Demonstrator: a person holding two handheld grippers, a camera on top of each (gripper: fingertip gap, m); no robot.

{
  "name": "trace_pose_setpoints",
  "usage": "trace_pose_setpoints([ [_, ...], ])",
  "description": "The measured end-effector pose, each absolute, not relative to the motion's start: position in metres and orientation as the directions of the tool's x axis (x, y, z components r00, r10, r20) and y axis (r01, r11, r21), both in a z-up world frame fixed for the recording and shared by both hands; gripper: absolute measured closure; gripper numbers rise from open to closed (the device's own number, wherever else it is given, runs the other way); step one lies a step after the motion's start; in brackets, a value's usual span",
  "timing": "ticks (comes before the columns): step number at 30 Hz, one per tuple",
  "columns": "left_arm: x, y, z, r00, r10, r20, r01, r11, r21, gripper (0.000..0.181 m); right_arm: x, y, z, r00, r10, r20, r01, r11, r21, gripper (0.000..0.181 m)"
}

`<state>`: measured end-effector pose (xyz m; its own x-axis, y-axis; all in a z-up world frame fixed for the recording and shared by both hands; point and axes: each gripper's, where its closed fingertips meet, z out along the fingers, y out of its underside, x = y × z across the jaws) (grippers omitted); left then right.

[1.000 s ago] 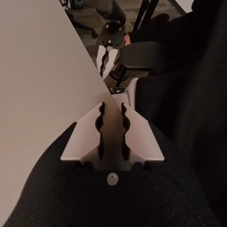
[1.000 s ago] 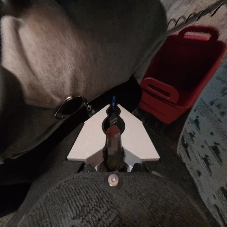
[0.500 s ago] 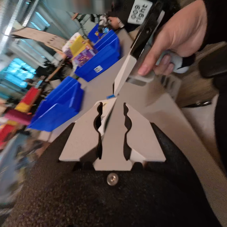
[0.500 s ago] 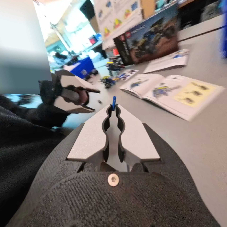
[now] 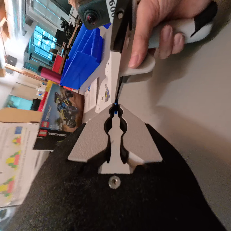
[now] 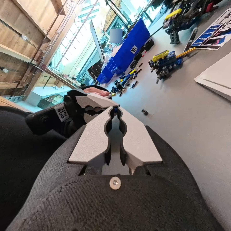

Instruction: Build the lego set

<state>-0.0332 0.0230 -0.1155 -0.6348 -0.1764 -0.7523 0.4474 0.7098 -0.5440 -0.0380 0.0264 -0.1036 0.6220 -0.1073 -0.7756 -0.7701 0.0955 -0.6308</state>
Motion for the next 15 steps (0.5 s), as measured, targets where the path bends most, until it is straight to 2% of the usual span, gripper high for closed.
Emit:
trace_pose_setpoints([
  [4, -0.027, 0.032, -0.125, -0.737, -0.226, -0.637, 0.361, 0.665, -0.654, 0.180, -0.029, 0.038, -0.108, 0.648, -0.153, -0.746, -0.748, 0.054, -0.661, 0.179],
  [7, -0.023, 0.041, -0.134, -0.756, -0.234, -0.611, 0.312, 0.691, -0.652, 0.169, -0.025, 0.039, -0.121, 0.721, -0.257, -0.644, -0.677, -0.058, -0.734, 0.180],
  [8, -0.023, 0.045, -0.137, -0.760, -0.233, -0.606, 0.299, 0.702, -0.646, 0.162, -0.020, 0.036, -0.127, 0.742, -0.316, -0.591, -0.645, -0.097, -0.758, 0.180],
  [11, -0.023, 0.062, -0.145, -0.800, -0.269, -0.536, 0.203, 0.719, -0.665, 0.163, 0.000, 0.012, -0.152, 0.774, -0.524, -0.357, -0.546, -0.266, -0.794, 0.180],
  [13, -0.023, 0.073, -0.145, -0.815, -0.344, -0.467, 0.119, 0.689, -0.715, 0.164, 0.013, -0.007, -0.167, 0.768, -0.617, -0.172, -0.486, -0.386, -0.784, 0.181],
  [15, -0.025, 0.077, -0.142, -0.833, -0.413, -0.370, 0.041, 0.620, -0.784, 0.163, 0.019, -0.015, -0.176, 0.760, -0.646, -0.066, -0.452, -0.454, -0.768, 0.181],
])
